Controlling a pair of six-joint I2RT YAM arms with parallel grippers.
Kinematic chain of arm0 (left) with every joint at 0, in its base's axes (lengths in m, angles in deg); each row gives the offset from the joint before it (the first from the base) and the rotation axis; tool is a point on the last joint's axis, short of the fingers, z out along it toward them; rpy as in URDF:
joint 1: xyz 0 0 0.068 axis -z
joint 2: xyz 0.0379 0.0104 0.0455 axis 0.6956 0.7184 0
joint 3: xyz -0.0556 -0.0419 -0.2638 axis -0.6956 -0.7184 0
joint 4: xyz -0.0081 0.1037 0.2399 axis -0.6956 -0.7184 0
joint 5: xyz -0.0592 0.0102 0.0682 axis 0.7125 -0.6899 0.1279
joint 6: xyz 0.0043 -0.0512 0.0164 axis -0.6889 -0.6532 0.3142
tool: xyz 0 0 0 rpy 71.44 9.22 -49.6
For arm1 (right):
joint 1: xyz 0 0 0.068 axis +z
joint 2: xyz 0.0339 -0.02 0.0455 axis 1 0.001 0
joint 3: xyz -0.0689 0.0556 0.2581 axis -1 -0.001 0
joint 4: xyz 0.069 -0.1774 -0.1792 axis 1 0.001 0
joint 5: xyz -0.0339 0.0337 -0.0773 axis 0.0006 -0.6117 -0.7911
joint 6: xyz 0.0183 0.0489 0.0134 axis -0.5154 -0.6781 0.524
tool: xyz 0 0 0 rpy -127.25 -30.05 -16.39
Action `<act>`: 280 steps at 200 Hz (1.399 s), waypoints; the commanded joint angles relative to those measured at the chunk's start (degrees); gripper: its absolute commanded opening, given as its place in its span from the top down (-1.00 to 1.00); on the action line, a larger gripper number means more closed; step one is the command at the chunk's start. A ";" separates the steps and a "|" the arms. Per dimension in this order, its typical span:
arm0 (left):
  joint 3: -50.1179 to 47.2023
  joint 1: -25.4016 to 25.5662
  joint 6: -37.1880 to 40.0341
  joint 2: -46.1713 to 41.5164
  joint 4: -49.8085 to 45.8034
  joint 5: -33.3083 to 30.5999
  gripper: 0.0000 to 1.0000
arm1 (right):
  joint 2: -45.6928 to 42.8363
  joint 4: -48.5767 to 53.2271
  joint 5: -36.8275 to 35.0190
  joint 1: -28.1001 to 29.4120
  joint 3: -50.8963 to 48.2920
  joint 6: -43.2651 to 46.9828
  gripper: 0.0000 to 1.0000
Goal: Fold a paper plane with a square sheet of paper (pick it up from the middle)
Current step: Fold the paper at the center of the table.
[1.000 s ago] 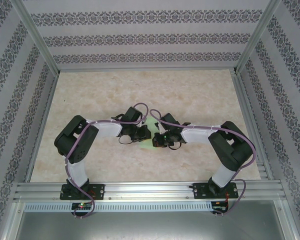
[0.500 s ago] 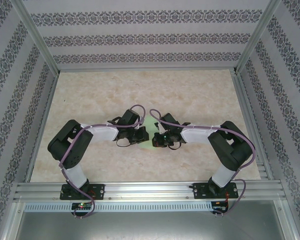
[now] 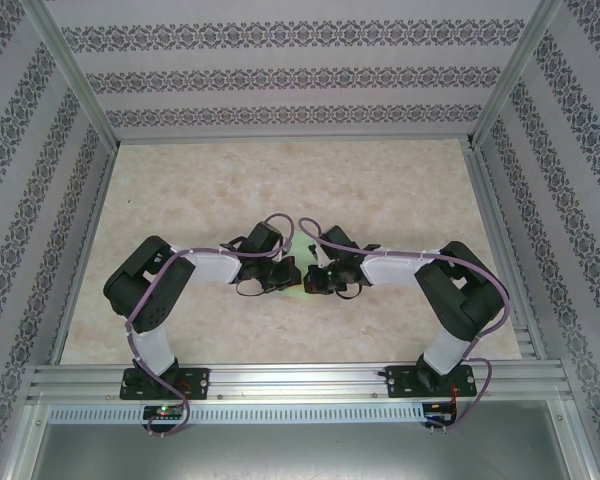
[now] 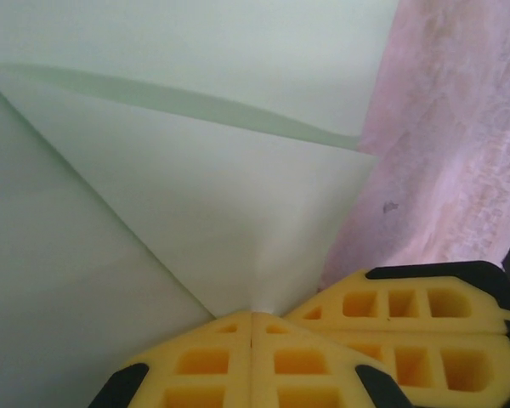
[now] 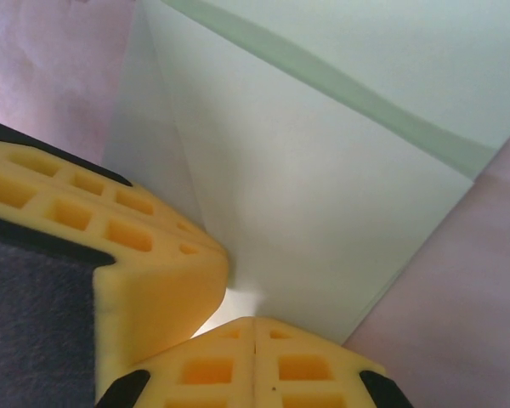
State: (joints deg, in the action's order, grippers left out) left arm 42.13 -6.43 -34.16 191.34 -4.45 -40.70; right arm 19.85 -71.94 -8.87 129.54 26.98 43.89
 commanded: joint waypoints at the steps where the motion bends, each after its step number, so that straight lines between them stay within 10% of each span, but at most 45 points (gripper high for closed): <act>1: 1.36 0.80 -1.05 1.70 1.45 0.13 0.93 | 3.14 3.71 -2.72 0.17 -1.22 -0.10 0.97; 66: 3.74 -0.05 0.45 0.87 -7.67 -8.98 0.91 | 5.94 11.80 -6.46 1.71 -1.52 5.25 0.96; 280: 10.35 -11.35 4.29 5.72 -8.08 -10.50 0.69 | 7.80 12.51 -7.79 3.02 -3.57 5.05 0.97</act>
State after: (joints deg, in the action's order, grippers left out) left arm 50.74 -14.28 -31.31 195.45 -13.83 -40.92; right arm 22.56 -74.56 -13.20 130.80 28.90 47.43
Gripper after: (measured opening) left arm 0.153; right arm 0.048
